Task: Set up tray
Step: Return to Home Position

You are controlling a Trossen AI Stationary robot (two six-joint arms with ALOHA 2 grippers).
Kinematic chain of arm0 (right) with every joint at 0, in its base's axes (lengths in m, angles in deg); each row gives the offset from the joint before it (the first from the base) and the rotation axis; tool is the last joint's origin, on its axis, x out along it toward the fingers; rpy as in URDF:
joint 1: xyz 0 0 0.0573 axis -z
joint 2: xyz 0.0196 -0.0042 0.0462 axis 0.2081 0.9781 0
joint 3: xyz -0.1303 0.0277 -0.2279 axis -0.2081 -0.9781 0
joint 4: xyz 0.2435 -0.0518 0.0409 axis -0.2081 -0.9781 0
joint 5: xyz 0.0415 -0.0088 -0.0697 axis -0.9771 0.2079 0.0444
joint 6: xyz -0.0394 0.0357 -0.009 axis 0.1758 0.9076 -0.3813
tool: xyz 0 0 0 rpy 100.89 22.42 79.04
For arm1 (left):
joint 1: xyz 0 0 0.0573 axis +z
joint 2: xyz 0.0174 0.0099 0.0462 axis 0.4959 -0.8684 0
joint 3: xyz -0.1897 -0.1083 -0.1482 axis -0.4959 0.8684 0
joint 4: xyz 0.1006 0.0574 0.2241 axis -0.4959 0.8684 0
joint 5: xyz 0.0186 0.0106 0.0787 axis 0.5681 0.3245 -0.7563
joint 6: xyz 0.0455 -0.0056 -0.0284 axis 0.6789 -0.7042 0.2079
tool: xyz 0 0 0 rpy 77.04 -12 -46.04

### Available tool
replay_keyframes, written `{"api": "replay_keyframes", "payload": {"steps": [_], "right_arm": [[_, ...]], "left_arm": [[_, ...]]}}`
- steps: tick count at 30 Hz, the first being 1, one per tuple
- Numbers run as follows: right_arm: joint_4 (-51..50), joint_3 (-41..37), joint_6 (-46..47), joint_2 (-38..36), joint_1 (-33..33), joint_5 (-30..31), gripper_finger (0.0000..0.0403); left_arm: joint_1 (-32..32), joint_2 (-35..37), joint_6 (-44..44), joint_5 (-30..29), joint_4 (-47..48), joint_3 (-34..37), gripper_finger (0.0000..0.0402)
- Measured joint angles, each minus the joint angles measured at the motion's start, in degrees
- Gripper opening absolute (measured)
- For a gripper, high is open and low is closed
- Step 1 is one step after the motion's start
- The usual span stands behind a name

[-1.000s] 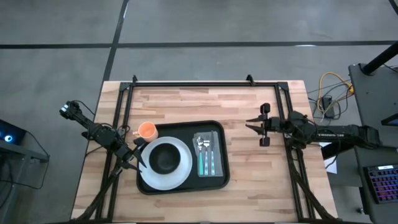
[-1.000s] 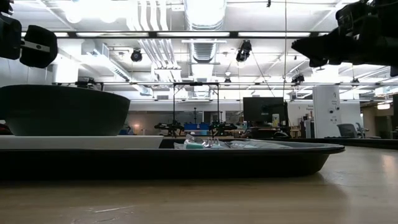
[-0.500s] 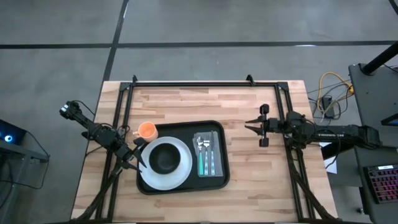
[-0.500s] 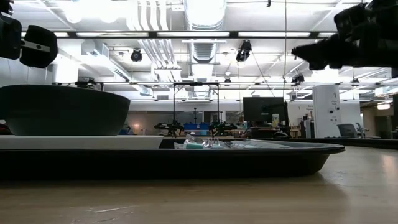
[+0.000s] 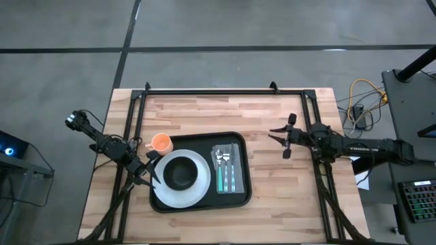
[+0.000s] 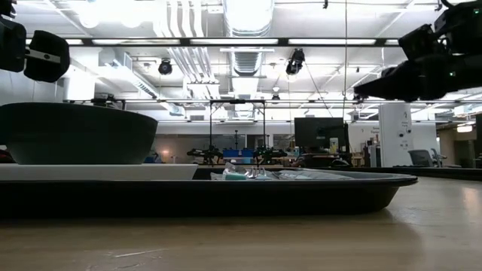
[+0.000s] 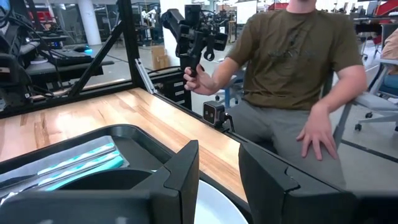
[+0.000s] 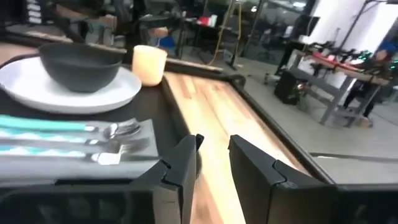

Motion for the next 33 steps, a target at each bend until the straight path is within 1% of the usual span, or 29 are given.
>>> {"api": "replay_keyframes", "payload": {"steps": [6,11,16,26,33], "right_arm": [[-12.0,0.7,-1.4,-6.2,0.0,1.5,0.0077],[-17.6,0.7,-4.2,-9.6,0.0,1.8,0.0068],[-18.1,-0.3,-6.3,-10.2,0.1,2.0,0.0072],[-17.9,-0.5,-10.2,-5.6,0.0,2.0,0.0086],[-16.1,-0.5,-10.1,-5.3,0.0,2.0,0.0078]], "left_arm": [[0.0,0.0,0.0,0.0,0.0,0.0,0.0096],[0.0,0.0,0.0,0.0,0.0,0.0,0.0096],[0.0,0.0,0.0,0.0,0.0,0.0,0.0096],[0.0,0.0,0.0,0.0,0.0,0.0,0.0096],[0.0,0.0,0.0,0.0,0.0,0.0,0.0096]]}}
